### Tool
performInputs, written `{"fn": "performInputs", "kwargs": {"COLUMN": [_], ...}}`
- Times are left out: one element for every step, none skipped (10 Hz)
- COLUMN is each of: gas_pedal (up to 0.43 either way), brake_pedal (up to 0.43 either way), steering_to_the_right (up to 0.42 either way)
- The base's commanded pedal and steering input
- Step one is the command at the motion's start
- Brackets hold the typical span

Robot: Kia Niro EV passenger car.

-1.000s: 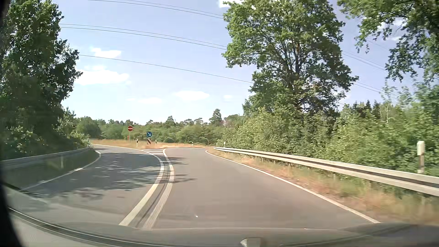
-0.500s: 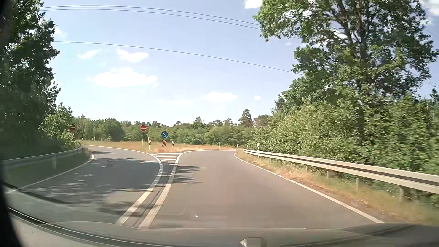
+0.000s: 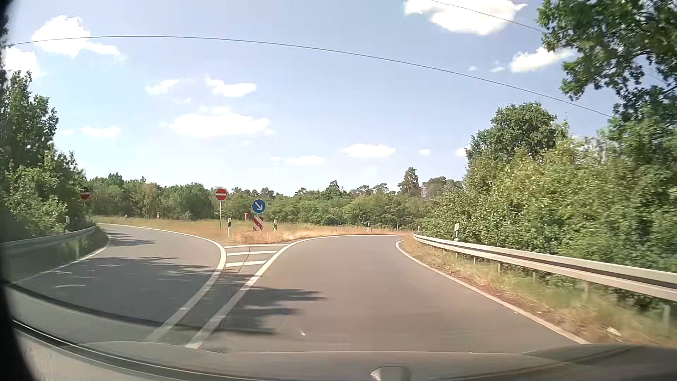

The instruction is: Follow the waypoints while adhering to traffic rules and regulations

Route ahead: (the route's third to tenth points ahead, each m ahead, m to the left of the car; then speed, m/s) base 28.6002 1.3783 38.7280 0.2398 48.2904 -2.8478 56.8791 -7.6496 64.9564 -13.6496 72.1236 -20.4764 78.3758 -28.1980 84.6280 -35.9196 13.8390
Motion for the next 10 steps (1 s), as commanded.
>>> {"fn": "performInputs", "kwargs": {"gas_pedal": [0.189,0.189,0.189,0.189,0.189,0.189,0.189,0.189,0.189,0.189], "brake_pedal": [0.030,0.030,0.030,0.030,0.030,0.030,0.030,0.030,0.030,0.030], "steering_to_the_right": [-0.009,-0.008,-0.008,-0.007,-0.006,-0.006,-0.005,-0.004,0.008,0.017]}}
